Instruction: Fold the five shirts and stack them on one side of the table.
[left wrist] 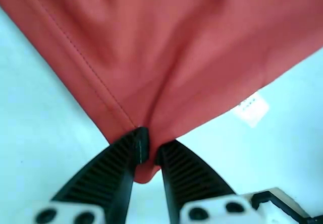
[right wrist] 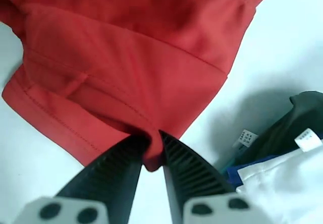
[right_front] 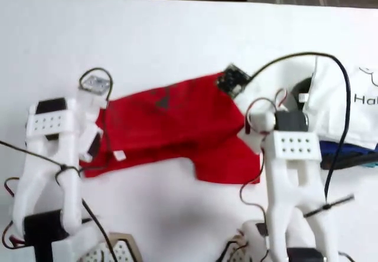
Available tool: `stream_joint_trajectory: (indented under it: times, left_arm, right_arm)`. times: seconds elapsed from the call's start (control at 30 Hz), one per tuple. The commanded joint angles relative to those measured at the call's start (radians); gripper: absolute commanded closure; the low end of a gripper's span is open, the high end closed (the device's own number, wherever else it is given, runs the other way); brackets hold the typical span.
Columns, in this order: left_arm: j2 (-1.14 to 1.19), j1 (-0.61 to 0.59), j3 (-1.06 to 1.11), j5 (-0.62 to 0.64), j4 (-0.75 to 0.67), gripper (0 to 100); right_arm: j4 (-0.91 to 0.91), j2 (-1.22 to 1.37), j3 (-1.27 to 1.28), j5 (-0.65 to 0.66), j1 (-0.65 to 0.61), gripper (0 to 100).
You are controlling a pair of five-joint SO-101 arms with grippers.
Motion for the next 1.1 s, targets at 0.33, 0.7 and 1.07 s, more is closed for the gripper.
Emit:
stream_joint_trajectory:
  times: [0.33, 0.7, 1.07]
  left_arm:
    - [-0.054, 0.006, 0.084, 0.0, -0.017, 98]
    - [-0.048, 0.003, 0.166, -0.006, -0.103, 98]
    - [-0.046, 0.003, 0.177, -0.006, -0.1, 98]
  right_arm:
    - [-0.077, -0.189, 0.155, 0.008, 0.012, 97.7]
    - [-0.174, -0.189, 0.282, 0.009, 0.013, 97.7]
    - [-0.278, -0.189, 0.411, 0.009, 0.015, 97.8]
